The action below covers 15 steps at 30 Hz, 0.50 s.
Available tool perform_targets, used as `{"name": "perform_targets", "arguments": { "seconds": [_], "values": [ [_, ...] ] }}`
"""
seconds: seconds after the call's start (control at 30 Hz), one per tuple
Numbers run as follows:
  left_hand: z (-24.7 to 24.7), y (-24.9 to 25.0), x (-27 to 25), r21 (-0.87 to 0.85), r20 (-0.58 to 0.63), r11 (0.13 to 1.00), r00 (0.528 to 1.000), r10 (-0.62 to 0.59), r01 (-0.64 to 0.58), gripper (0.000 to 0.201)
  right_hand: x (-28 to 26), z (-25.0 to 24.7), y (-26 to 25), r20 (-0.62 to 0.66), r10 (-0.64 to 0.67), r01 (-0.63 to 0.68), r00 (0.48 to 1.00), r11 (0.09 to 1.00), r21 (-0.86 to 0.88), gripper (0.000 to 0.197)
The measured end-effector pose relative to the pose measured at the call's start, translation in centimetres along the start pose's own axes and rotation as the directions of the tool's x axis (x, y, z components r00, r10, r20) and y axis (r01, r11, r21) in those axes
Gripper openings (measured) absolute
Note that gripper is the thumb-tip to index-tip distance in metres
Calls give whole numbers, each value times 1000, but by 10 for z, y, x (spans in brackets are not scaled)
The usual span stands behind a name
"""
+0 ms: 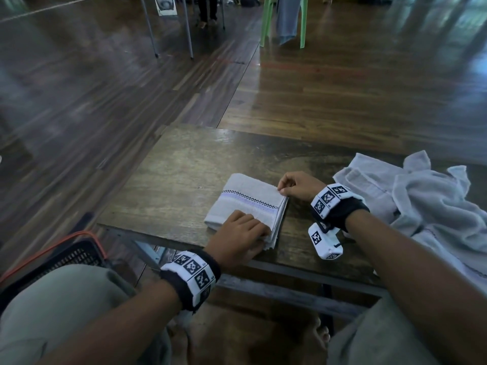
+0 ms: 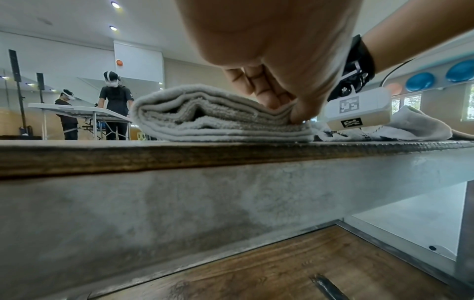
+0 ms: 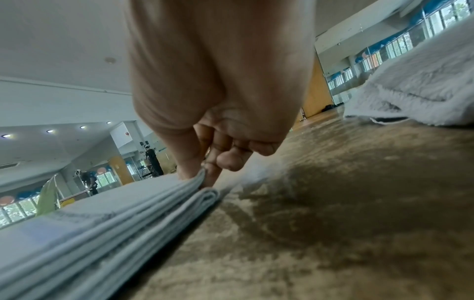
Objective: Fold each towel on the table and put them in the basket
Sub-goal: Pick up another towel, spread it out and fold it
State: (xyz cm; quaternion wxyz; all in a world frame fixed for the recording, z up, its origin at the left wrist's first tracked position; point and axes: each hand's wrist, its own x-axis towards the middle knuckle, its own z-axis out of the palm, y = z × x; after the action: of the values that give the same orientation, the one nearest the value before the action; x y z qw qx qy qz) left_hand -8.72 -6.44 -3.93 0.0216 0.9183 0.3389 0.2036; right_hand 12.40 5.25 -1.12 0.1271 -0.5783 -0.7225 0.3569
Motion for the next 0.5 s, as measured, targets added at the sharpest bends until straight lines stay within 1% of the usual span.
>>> {"name": "perform_targets", "arguments": {
  "seconds": [0.2, 0.3, 0.37, 0.43, 0.5],
  "values": [
    [-5, 2, 3, -9, -11, 1000, 1000, -16, 16, 18, -3, -7, -2, -27, -9, 10, 1000, 999, 31, 8],
    [-1, 5, 1, 3, 69, 1000, 998, -7, 7, 19, -5, -3, 2, -7, -7, 7, 1000, 1000, 10, 8],
    [-3, 7, 1, -42, 131, 999, 991, -9, 15, 22, -6, 0, 3, -12, 1, -1, 1000, 1000, -4, 7],
    [-15, 8, 5, -105, 138, 993, 990, -34, 49, 24, -6, -1, 2, -23, 30, -31, 999, 999, -41, 7],
    [-29, 2, 11, -113, 94, 987, 990, -106, 116, 27, -10, -2, -3, -68, 56, -63, 996, 993, -101, 19]
  ]
}}
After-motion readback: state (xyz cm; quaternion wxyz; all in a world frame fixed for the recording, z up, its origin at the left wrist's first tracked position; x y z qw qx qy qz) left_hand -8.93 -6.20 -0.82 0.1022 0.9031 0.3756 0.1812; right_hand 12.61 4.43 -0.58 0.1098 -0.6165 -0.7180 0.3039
